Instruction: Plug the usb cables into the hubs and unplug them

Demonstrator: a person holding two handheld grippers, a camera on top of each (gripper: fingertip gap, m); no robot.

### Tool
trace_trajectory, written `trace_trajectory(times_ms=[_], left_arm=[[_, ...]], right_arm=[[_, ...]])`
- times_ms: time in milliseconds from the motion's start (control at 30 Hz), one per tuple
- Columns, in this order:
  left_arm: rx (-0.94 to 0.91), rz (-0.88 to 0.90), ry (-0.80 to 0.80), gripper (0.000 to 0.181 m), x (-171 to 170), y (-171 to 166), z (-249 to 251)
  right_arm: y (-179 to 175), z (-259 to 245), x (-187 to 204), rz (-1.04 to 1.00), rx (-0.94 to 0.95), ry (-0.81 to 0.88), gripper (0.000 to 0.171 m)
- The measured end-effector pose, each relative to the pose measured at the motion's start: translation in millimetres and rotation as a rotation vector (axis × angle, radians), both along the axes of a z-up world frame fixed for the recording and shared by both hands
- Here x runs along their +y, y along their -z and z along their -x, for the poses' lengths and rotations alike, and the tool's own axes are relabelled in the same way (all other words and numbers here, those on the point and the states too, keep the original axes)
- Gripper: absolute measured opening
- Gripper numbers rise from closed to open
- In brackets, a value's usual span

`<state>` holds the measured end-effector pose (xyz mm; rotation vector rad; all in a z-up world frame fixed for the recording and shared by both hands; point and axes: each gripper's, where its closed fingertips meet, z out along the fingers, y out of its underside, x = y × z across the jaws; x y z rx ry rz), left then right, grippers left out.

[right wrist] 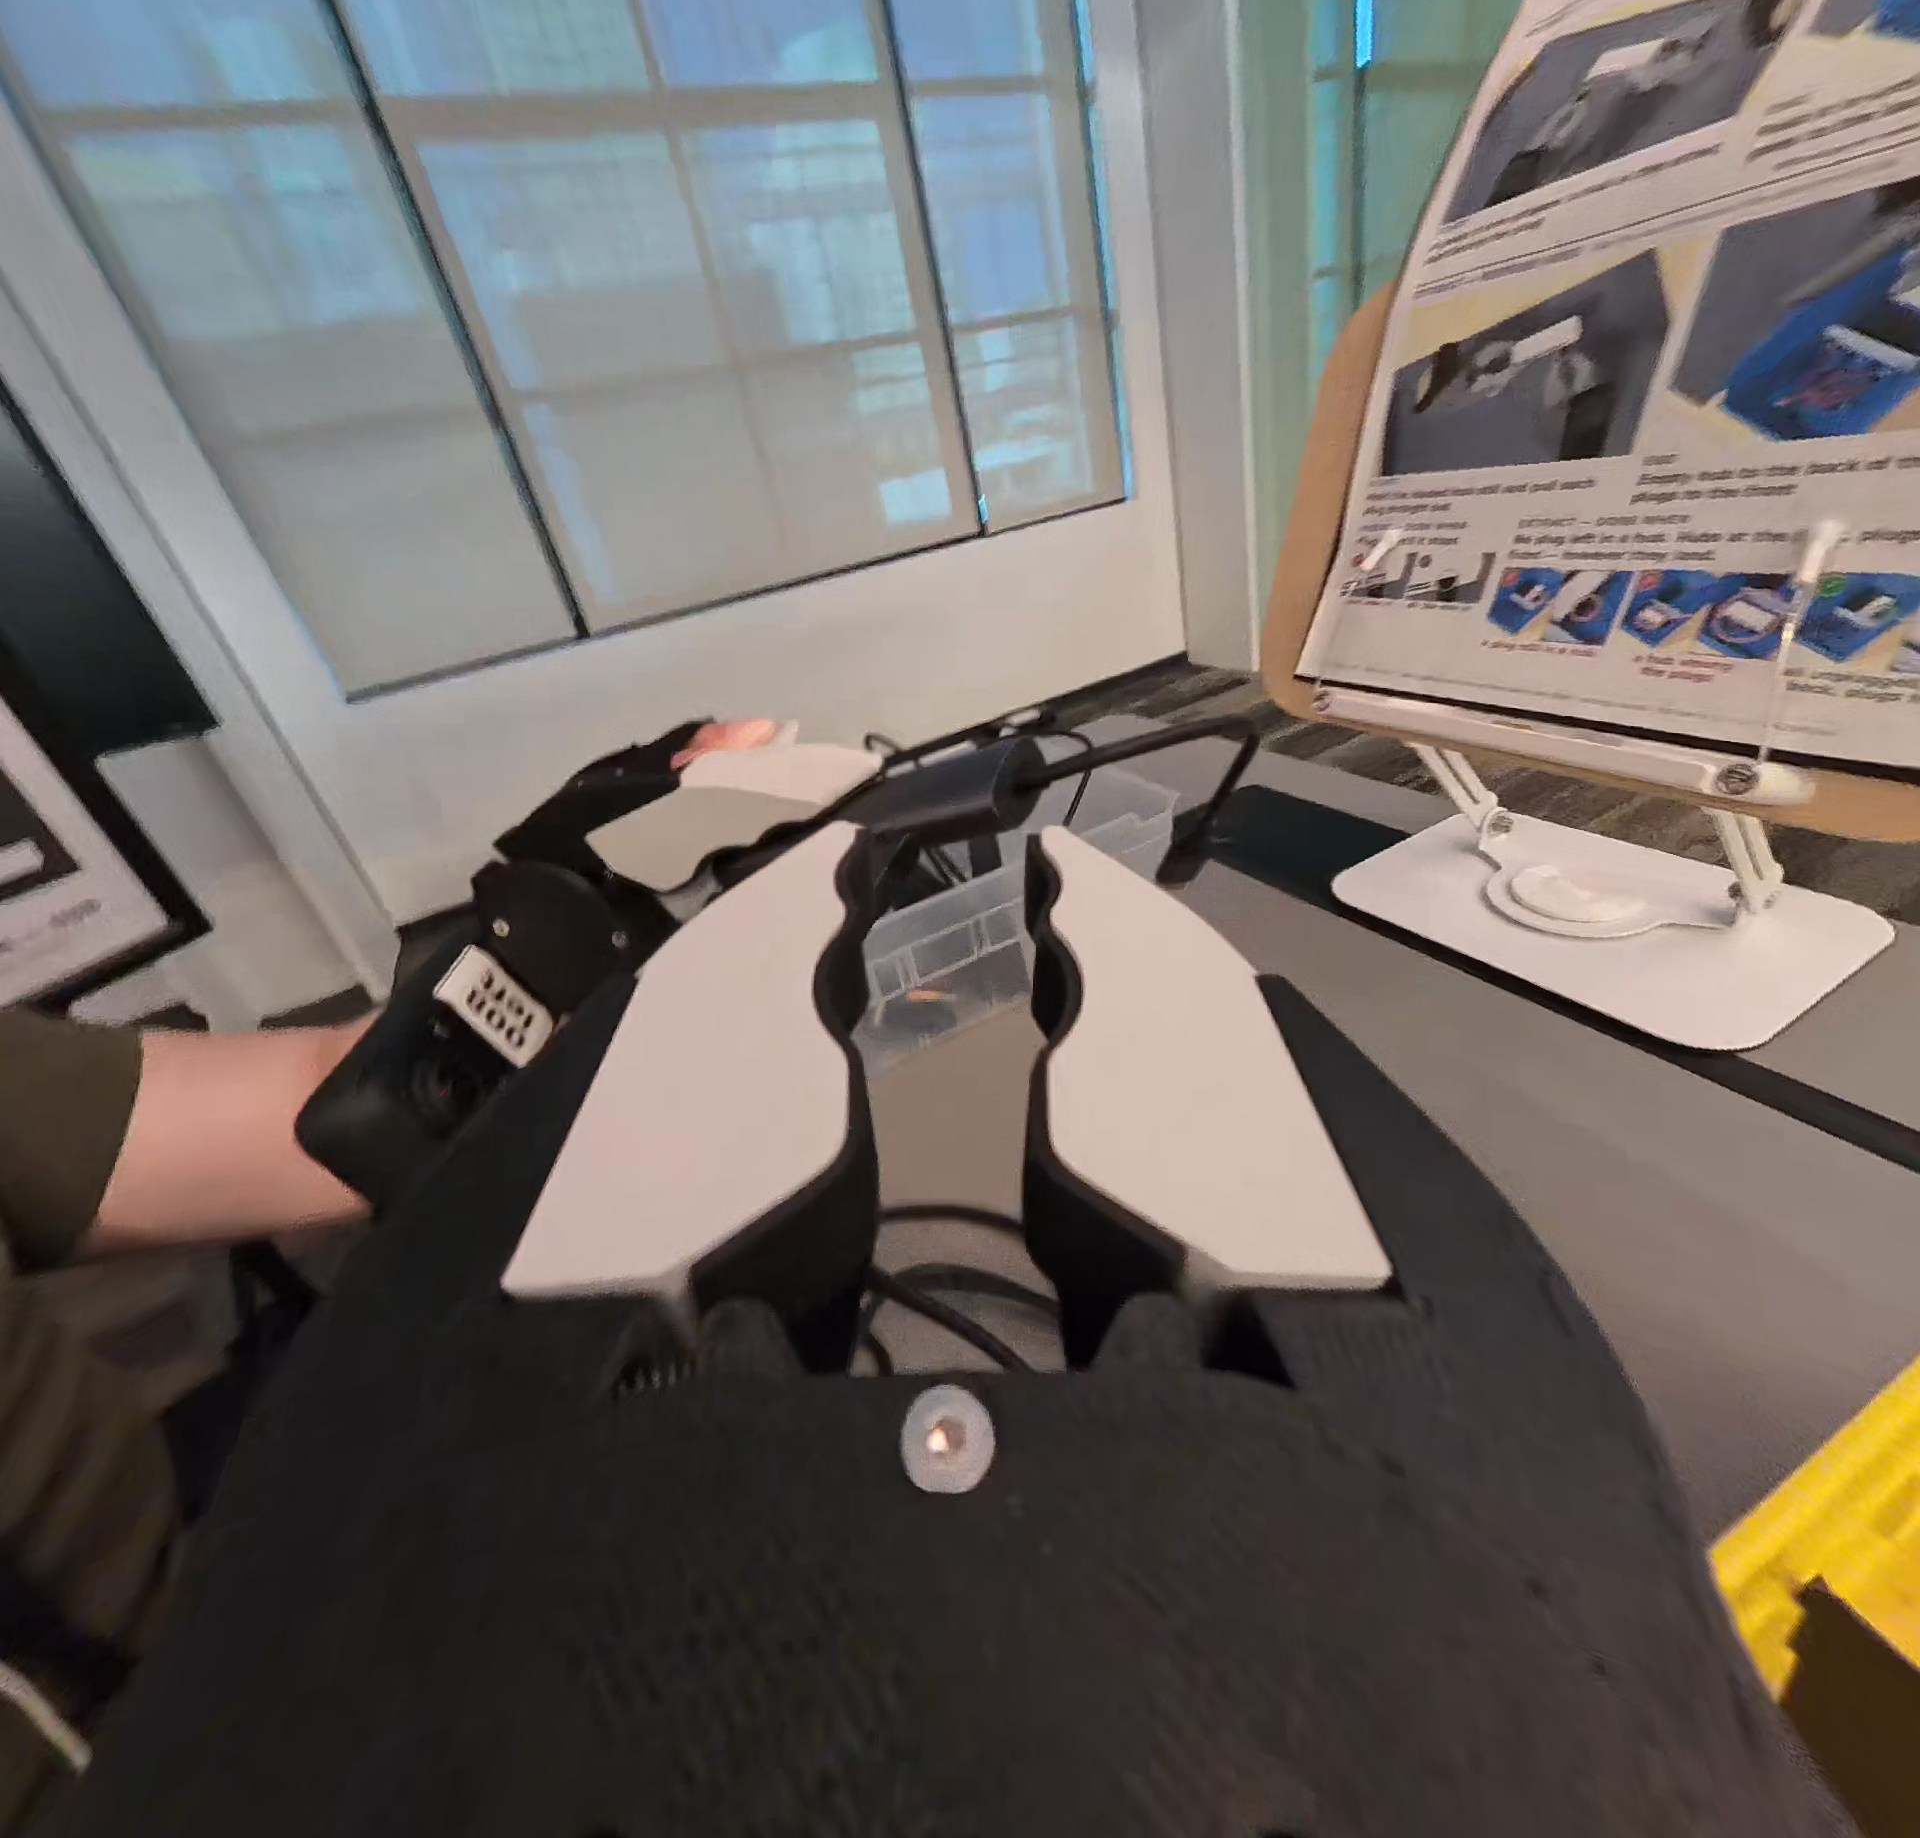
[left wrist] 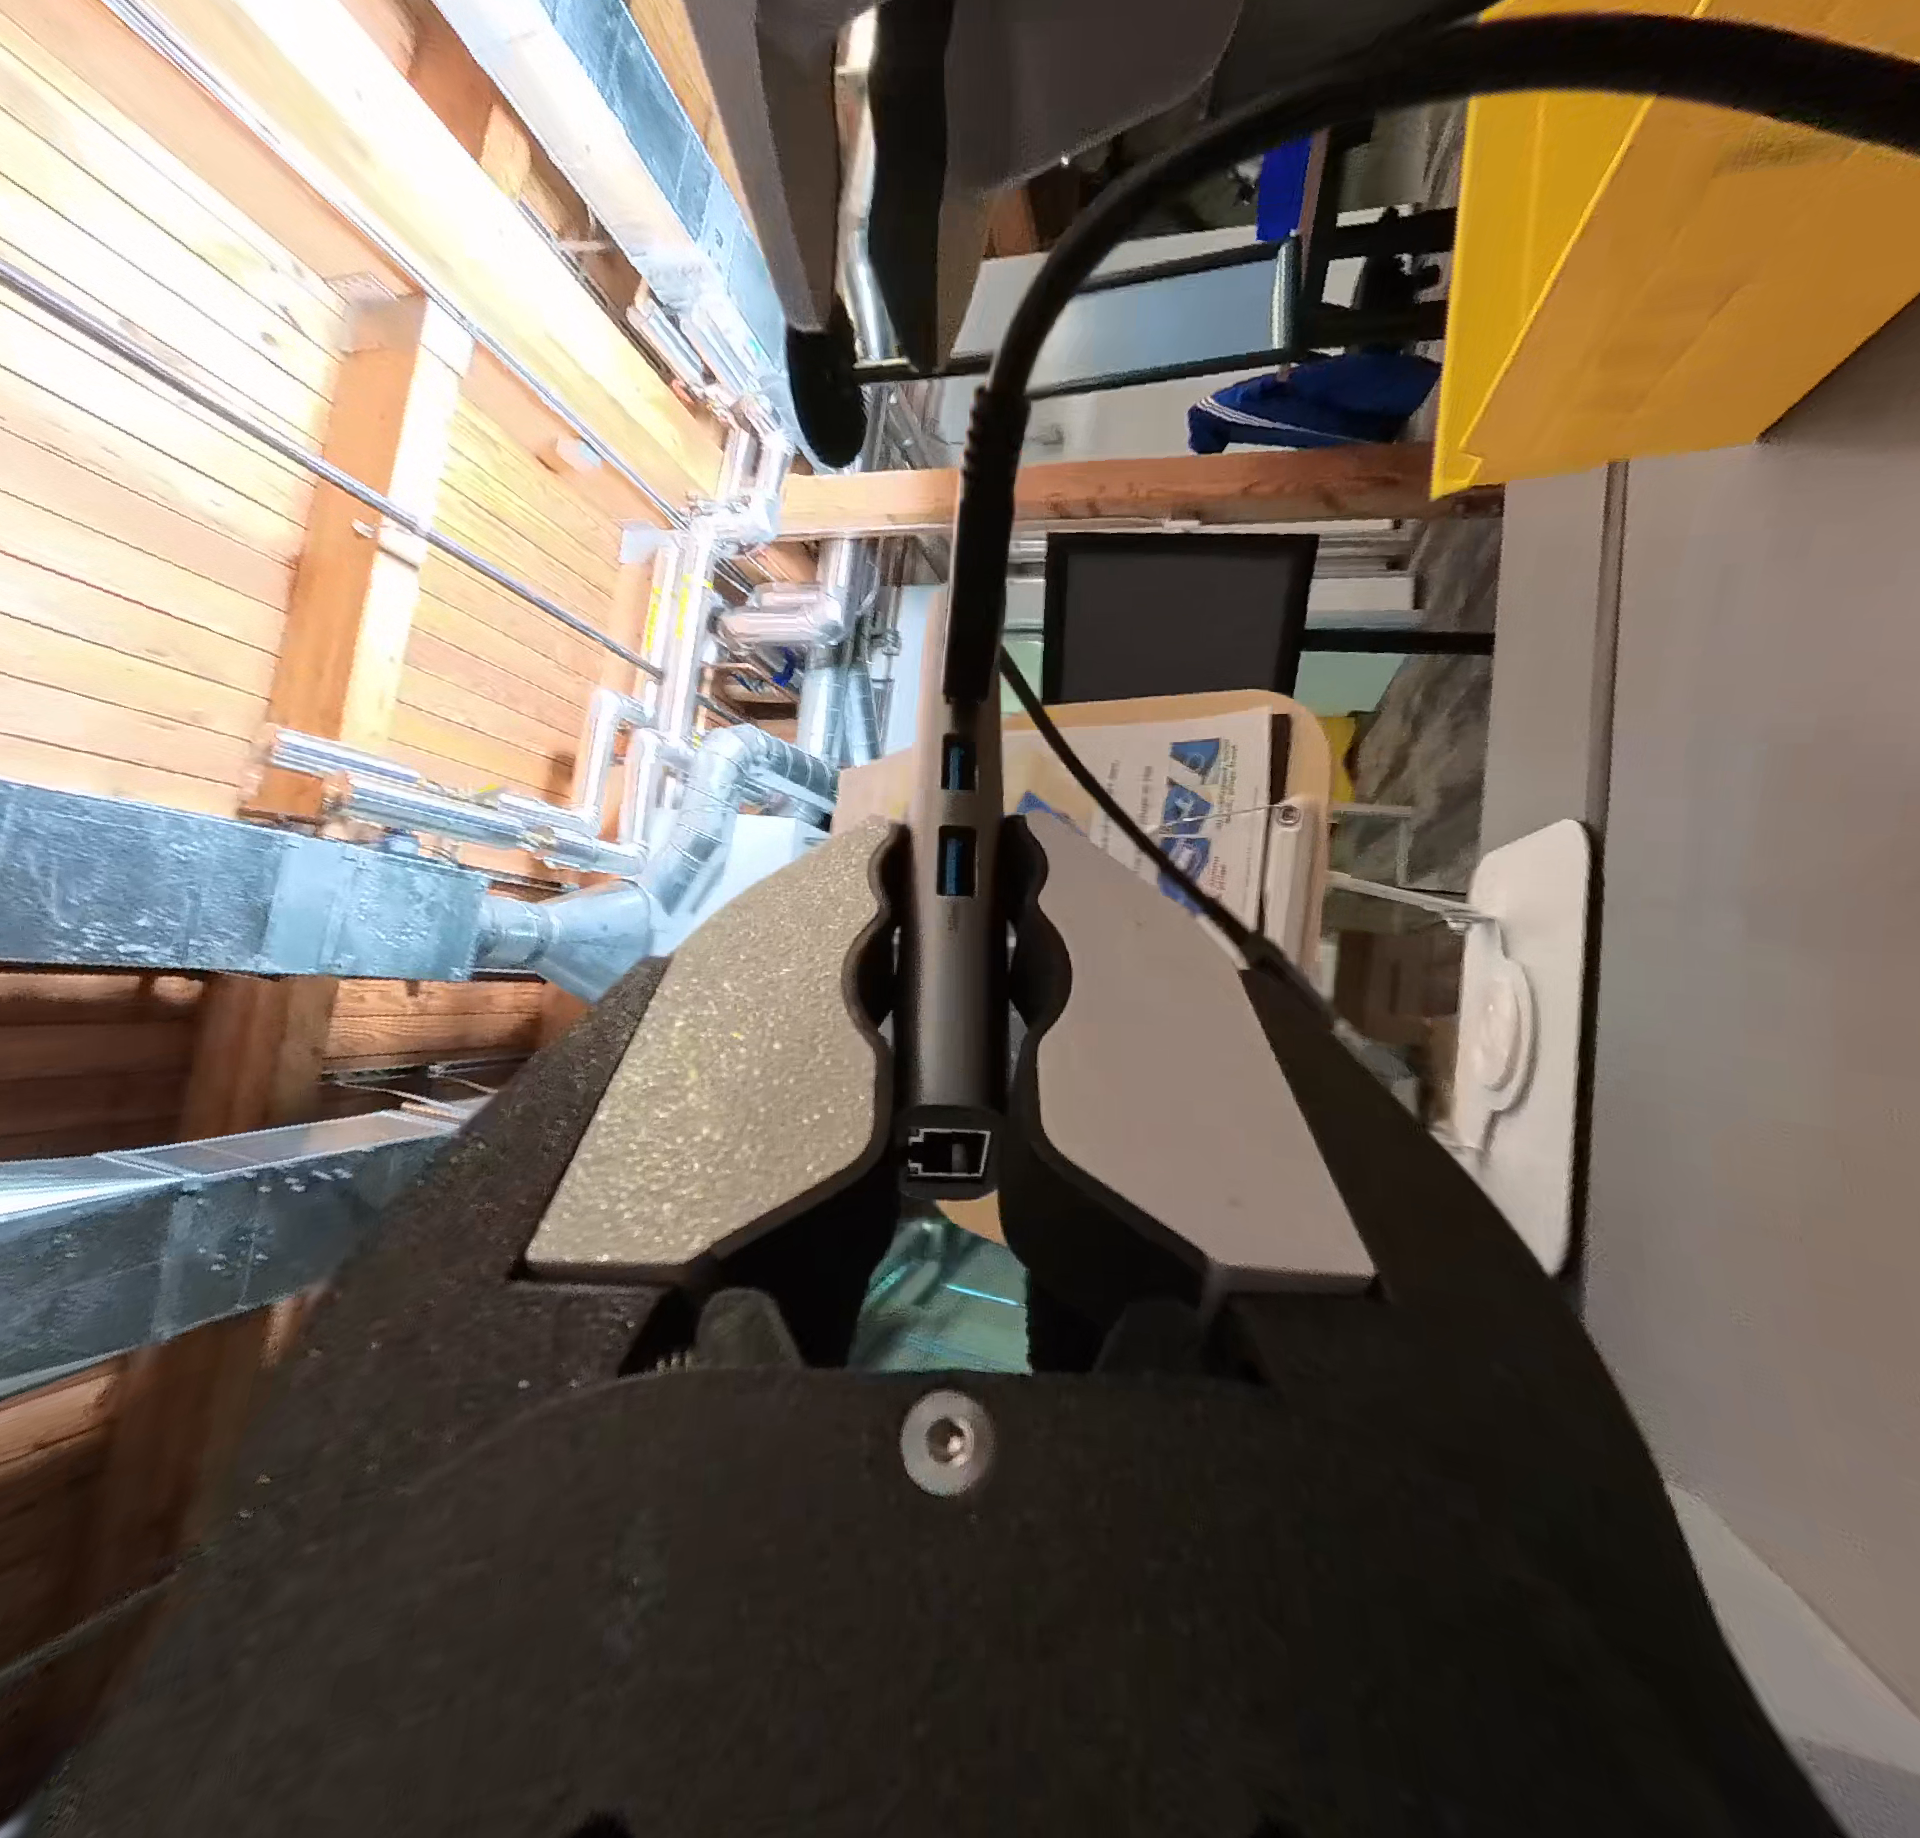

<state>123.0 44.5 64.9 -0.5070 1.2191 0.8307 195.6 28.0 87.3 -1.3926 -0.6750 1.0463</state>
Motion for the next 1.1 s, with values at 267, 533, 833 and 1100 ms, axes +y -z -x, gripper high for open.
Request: trace_trajectory(times_ms=[267, 533, 833, 1100], left_arm=[[0.007, -0.076, 0.042, 0.017, -8.1, -8.5, 4.7], [0.019, -0.059, 0.061, 0.017, -2.4, -13.8, 23.3], [0.072, -0.179, 0.114, 0.016, -20.0, -9.6, 11.2], [0.061, -0.238, 0.145, 0.016, -27.6, -13.7, 10.2]], right_arm=[[69.3, 22.2, -44.3, -0.066, -0.312, -0.061, 0.048], [176.9, 61.4, -111.7, -0.059, -0.656, -0.286, 0.056], [209.7, 71.7, -83.9, -0.041, -0.79, -0.207, 0.063], [234.9, 77.3, -81.0, 0.028, -0.871, -0.232, 0.064]])
